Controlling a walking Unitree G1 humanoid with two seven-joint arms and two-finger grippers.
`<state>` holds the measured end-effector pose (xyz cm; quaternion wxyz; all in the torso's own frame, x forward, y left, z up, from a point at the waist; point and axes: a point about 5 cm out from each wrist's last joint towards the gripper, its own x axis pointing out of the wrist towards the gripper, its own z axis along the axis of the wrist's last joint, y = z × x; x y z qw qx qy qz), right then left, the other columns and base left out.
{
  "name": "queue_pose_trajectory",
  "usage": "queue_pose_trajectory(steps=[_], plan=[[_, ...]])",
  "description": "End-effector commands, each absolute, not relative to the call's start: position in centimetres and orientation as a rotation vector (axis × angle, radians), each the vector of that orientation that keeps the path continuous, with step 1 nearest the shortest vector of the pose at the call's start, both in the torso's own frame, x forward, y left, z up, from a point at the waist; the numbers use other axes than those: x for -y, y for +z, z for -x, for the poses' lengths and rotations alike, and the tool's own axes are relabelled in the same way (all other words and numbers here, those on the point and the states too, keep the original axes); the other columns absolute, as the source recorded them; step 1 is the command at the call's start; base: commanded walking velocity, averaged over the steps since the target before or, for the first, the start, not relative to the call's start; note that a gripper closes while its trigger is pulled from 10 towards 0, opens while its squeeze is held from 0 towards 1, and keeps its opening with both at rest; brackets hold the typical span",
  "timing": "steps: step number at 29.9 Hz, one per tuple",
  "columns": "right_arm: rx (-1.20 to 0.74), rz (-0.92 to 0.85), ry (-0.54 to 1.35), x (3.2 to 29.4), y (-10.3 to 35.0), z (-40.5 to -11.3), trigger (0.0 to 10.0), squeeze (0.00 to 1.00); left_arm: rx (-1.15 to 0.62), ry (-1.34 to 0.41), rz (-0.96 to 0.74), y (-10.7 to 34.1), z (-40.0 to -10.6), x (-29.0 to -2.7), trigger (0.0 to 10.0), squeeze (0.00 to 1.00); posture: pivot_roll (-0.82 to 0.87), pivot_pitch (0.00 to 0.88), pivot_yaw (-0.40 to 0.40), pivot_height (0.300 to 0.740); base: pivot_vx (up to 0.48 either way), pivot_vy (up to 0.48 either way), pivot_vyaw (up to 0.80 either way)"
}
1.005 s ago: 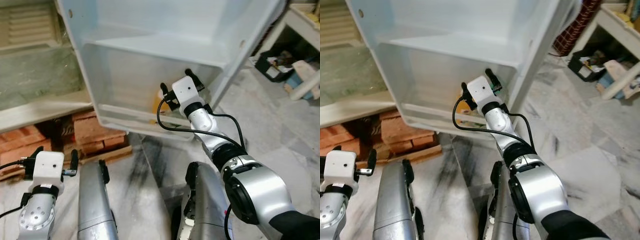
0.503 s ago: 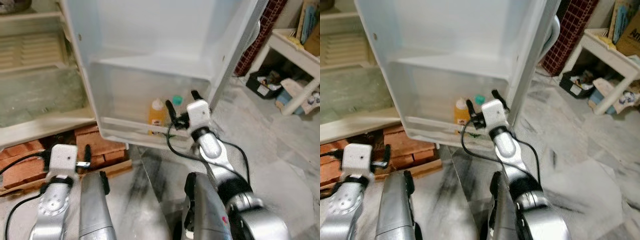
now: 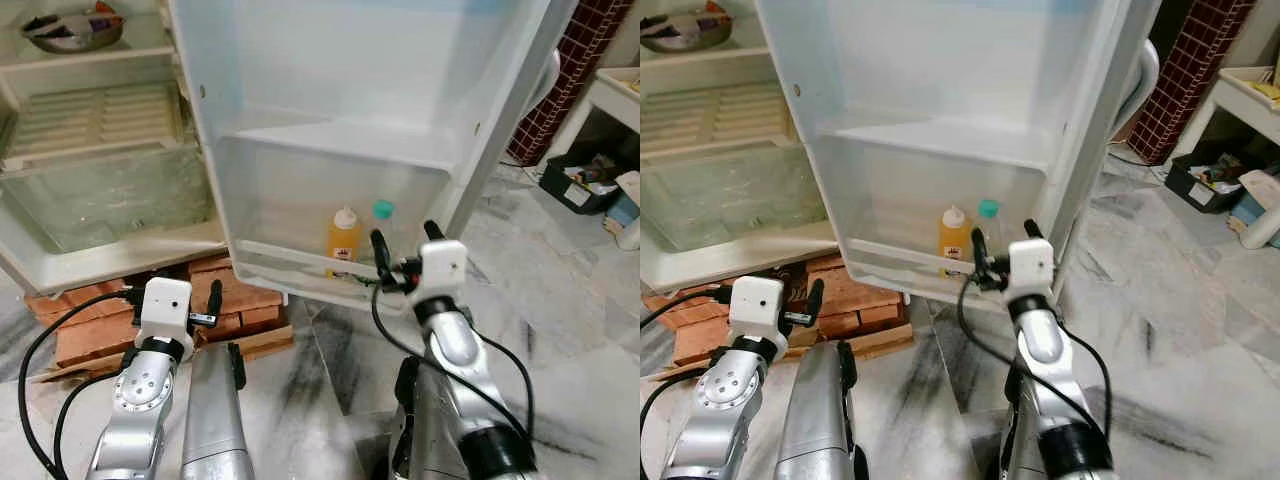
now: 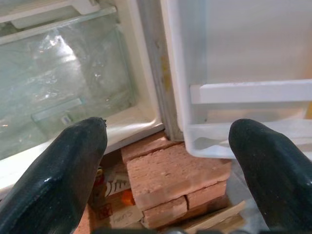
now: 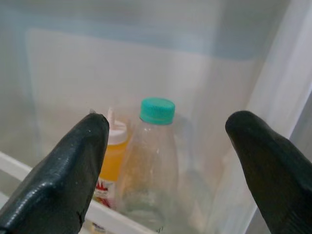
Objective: Restocking fridge
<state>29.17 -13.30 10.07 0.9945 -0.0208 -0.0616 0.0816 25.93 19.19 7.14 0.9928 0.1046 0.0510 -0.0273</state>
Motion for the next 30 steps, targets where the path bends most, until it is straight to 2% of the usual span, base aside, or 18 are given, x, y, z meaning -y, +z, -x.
queue_pose_trajectory(steps=[1, 7, 13, 23, 30], plan=[[0.067, 0.000, 0.060, 16.2, 9.3, -28.5, 10.0, 0.00, -0.098, -0.051, -0.204, 7.3, -26.2, -19.3, 10.0, 0.00, 0.05, 0.000, -0.013, 0.447, 0.000, 0.000, 0.00], [0.091, -0.026, 0.082, 16.0, 9.8, -28.2, 10.0, 0.00, -0.118, -0.062, -0.192, 6.6, -25.5, -19.1, 10.0, 0.00, 0.05, 0.000, -0.019, 0.456, 0.000, 0.000, 0.00], [0.084, -0.037, 0.112, 15.7, 9.9, -28.1, 10.0, 0.00, -0.111, -0.062, -0.196, 6.4, -25.7, -18.9, 10.0, 0.00, 0.05, 0.000, -0.019, 0.496, 0.000, 0.000, 0.00], [-0.007, -0.024, 0.181, 16.5, 8.1, -25.0, 10.0, 0.00, -0.124, -0.055, -0.198, 5.8, -24.8, -19.1, 10.0, 0.00, 0.05, 0.000, -0.024, 0.559, 0.000, 0.000, 0.00], [-0.002, -0.036, 0.198, 16.6, 8.6, -24.8, 10.0, 0.00, -0.131, -0.064, -0.199, 5.6, -24.7, -18.9, 10.0, 0.00, 0.04, 0.000, -0.020, 0.603, 0.000, 0.000, 0.00]])
